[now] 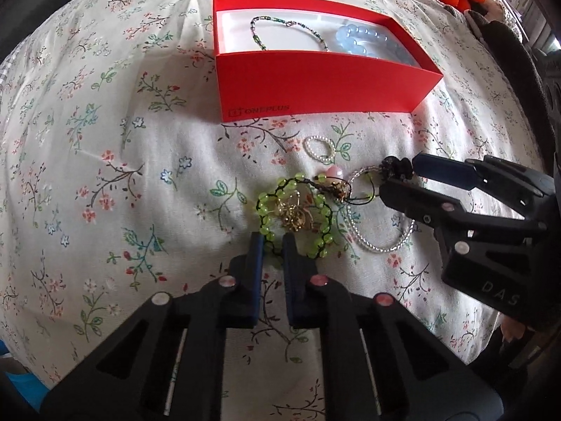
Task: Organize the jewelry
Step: 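Grasp the yellow-green beaded bracelet with the left tool while the right tool grasps the black hair clip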
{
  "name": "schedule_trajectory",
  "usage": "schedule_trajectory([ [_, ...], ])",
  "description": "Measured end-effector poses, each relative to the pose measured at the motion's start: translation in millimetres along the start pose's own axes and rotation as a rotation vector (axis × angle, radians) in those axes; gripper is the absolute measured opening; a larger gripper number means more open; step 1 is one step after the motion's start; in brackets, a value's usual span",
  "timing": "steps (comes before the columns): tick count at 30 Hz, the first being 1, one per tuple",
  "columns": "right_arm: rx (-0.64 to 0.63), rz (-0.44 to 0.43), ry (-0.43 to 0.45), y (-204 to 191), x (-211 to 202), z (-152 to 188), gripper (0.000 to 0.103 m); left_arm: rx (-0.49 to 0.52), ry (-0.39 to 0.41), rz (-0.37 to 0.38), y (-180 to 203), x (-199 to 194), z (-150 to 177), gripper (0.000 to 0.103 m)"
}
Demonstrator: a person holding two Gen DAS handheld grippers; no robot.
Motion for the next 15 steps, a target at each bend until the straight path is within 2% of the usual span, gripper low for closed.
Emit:
schedule_trajectory([
  [6, 0.005, 0.003, -0.026, -4, 10, -2, 0.035, -0.02, 0.0, -0.001, -7, -5, 5, 0.012],
  [8, 0.001, 0.009, -0.029, -4, 12, -3, 0.03, -0.034, 0.007, 0.001, -12, -8, 5, 0.012],
  [9, -0.002, 0.012, -0.031, -4, 13, -3, 0.024, -0.041, 0.011, 0.004, -13, -9, 4, 0.012],
  [15, -0.008, 0.01, -0.031, -3, 12, -4, 0.021, -0.07, 0.049, 0.035, -19, -23, -2, 0.012],
])
Point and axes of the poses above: each gripper's, at about its wrist camera, not at the fingertips, and x roughly the way its jaws point, y to its right, z to its underside, the point moved 10 cm from there along x, roughly the way its jaws point, and after that the axes turned 1 degree about -x, right-handed, at the moved point
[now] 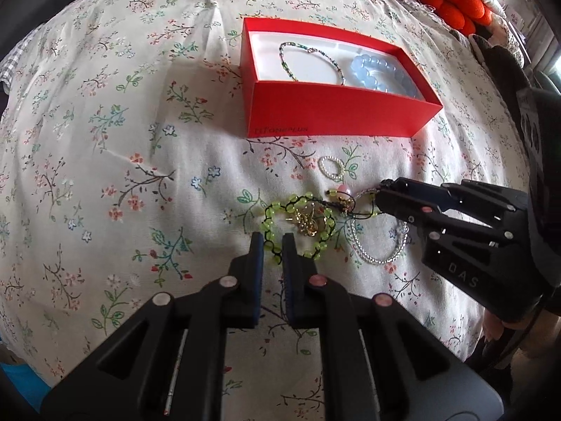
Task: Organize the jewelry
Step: 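Grasp the yellow-green beaded bracelet with the left tool while the right tool grasps the black hair clip, then carry the beaded bracelet and hair clip into the red box and release both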
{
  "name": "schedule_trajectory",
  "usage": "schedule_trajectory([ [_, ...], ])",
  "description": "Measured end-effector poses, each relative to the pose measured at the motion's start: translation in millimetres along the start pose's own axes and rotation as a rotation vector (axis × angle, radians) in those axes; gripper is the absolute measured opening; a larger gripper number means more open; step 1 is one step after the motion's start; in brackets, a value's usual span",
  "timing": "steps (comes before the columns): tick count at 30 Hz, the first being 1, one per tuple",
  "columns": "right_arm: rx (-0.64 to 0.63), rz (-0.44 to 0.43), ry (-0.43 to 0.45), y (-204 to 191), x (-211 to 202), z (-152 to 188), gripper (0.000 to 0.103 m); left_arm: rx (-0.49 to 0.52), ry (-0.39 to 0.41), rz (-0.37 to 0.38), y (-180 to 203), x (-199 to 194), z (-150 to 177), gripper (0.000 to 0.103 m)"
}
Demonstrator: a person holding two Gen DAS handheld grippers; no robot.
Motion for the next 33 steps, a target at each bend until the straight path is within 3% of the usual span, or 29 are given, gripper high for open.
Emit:
schedule_trajectory([
  [15, 0.042, -0.051, -0.015, 3, -29, 7, 0.021, -0.015, 0.09, 0.066, 7, -35, -24, 0.011],
  [33, 0.096, -0.095, 0.074, 12, -70, -20, 0.021, -0.026, 0.244, 0.129, 32, -88, -69, 0.011],
])
Point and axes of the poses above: each gripper's, at about its wrist camera, not at the fingertips, and x roughly the way its jaws point, y to its right, z to its underside, the point moved 10 cm from there along x, roughly the way its jaws point, and after that the axes turned 1 degree about -x, right-handed, at the moved point
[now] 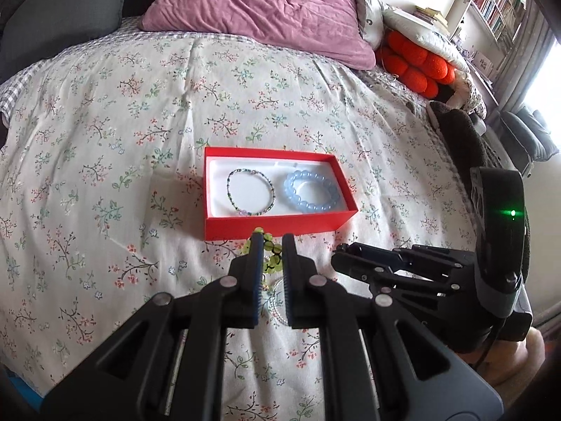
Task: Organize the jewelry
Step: 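Carry the beaded bracelet and hair clip into the red box and release both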
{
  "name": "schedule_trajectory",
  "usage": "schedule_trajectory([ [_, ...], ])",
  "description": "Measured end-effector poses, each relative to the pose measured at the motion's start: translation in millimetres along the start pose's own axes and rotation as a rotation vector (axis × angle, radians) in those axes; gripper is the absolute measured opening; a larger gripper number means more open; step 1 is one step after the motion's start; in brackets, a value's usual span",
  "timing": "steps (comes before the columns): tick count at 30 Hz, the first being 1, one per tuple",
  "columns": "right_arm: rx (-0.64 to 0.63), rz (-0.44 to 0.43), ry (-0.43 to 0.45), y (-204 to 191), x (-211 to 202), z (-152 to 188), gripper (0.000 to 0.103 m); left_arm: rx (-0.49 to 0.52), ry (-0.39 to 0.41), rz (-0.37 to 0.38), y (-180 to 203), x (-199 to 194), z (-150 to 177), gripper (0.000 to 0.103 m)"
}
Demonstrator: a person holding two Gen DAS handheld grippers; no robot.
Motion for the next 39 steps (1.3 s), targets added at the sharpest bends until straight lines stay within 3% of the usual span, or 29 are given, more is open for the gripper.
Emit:
schedule_trajectory([
  [19, 0.142, -0.002, 0.115, 28, -16, -59, 0.021, -0.031, 0.163, 0.082, 38, -16, -64, 0.012],
  [30, 0.168, 0.034, 0.069, 42, 18, -62, 0.021, -0.036, 0.007, -0.064, -8, 64, -38, 0.012],
  [39, 0.184, 0.05, 0.048, 46, 38, -66, 0.022, -0.034, -0.029, -0.099, -17, 90, -35, 0.012],
])
Point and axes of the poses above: each gripper's, at about its wrist camera, not at the fingertips, and x roughly the way its jaws point, y to its right, z to its underside, the point moved 10 cm from there along x, roughly the way its jaws point, and after that the axes turned 1 degree about -x, right-handed, at the moved point
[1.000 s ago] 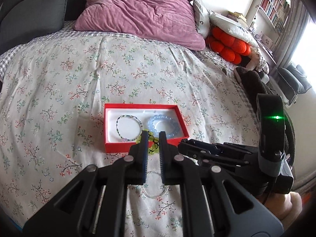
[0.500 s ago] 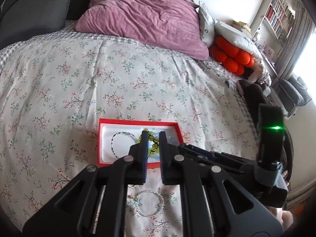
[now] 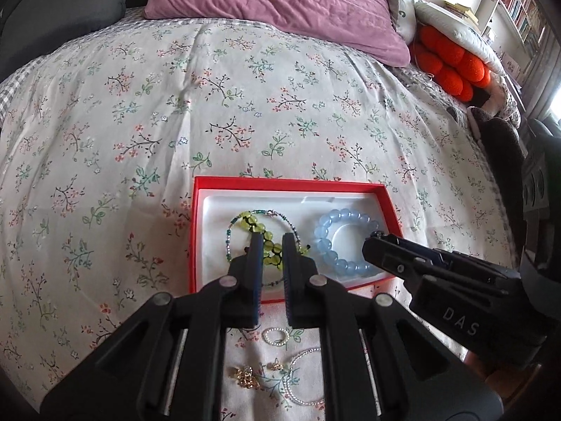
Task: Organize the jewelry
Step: 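Carry the beaded bracelet and hair clip into the red box and release both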
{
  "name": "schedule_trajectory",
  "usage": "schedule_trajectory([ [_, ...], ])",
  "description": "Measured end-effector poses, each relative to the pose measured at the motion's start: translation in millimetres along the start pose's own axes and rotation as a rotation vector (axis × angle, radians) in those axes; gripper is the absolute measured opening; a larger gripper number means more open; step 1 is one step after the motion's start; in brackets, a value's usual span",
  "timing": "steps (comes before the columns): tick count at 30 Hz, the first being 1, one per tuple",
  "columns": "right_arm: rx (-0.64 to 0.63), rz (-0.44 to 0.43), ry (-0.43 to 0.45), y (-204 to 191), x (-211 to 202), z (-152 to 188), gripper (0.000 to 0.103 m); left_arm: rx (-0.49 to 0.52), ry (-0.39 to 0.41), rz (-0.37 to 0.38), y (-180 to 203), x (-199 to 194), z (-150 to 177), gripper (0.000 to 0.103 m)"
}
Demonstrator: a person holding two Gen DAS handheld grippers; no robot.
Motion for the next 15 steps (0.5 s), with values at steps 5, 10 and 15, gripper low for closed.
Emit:
schedule_trajectory([
  [5, 0.012, 0.005, -0.018, 6, 5, -1, 0.023, 0.034, -0.025, -0.019, 4, 9, 3, 0.015],
  [10, 0.01, 0.013, -0.016, 10, 1, -2, 0.037, 0.057, -0.022, -0.036, 5, 7, 4, 0.039],
  [15, -0.005, 0.003, -0.003, 9, -10, -2, 0.05, 0.063, -0.022, -0.04, 3, 1, 5, 0.052],
])
Point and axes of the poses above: each gripper's, at about its wrist camera, not at the fingertips, and x roughly the way its jaws point, y to its right, z to its underside, the point moved 10 cm from there along x, roughly the way its jaws point, and after that the axes turned 1 degree about -x, right-handed, at the moved point
